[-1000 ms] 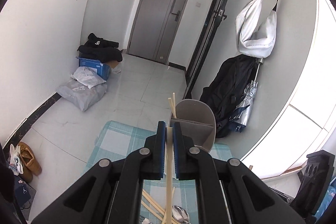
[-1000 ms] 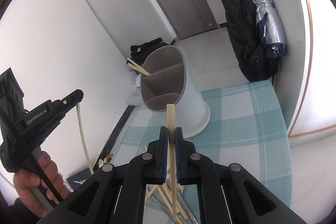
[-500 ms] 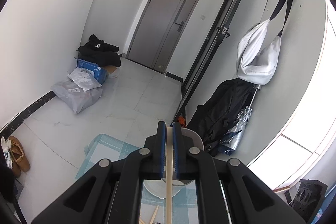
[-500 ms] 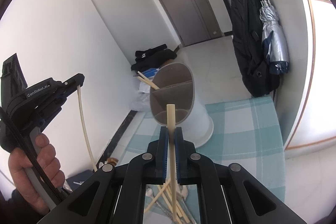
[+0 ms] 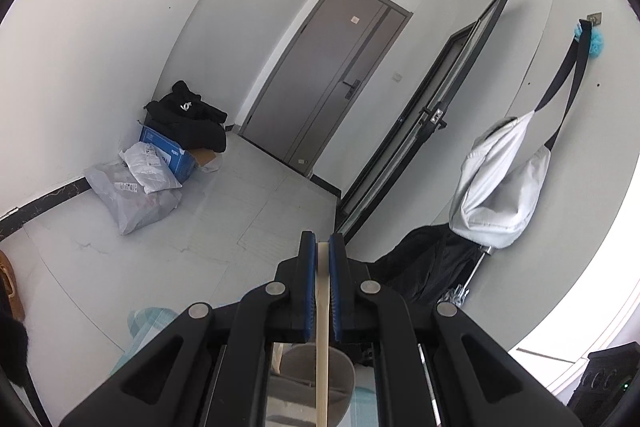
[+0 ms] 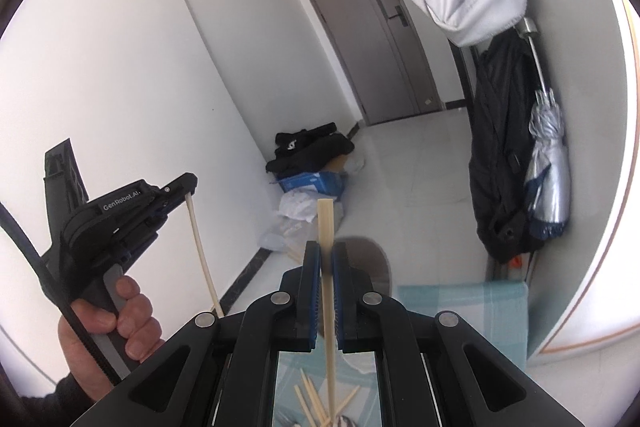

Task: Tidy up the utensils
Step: 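Carry both held chopsticks over the white holder and open both grippers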

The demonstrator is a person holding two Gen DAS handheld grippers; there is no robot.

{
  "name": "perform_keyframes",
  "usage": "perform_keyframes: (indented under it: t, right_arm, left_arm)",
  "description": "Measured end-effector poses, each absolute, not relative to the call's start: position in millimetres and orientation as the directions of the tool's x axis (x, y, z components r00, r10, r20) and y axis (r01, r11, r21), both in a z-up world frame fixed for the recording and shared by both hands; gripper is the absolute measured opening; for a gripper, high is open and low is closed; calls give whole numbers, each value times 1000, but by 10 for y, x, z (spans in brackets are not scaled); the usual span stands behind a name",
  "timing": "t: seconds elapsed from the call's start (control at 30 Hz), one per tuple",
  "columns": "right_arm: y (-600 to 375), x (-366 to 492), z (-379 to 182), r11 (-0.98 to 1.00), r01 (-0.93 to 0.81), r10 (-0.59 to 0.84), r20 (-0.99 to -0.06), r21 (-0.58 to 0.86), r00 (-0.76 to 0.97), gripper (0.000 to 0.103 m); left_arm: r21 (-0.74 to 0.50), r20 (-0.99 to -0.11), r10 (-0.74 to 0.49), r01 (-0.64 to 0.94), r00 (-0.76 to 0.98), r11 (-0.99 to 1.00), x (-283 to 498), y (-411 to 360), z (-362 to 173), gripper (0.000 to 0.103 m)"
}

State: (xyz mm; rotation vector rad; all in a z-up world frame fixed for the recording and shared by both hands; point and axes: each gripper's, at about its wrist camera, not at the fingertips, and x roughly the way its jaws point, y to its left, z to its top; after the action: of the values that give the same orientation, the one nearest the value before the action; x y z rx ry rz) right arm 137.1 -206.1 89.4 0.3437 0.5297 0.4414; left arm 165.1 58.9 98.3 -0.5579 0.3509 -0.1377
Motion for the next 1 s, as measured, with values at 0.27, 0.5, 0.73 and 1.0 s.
perform_keyframes:
  t: [0.27, 0.5, 0.73, 1.0]
  right_arm:
    - [-1967, 1929, 1269, 860, -357, 482, -353, 364, 802, 5]
    - [-1820, 2350, 1245, 880, -386, 462, -312, 276, 830, 5]
    - [-1745, 2572, 961, 899, -359, 427, -317, 252, 847, 6]
    - [-1784, 2606, 706, 891, -366, 442, -328, 270, 835, 6]
  left_arm:
    - [-567, -222, -169, 13, 960, 823, 2015, 602, 990, 4]
    - [-539, -212, -118, -16, 970, 842, 2303, 499, 792, 4]
    - [-498, -215, -93, -27, 972, 867, 2427, 385, 625, 4]
    - [-451, -218, -96, -12, 971, 892, 2475, 258, 518, 4]
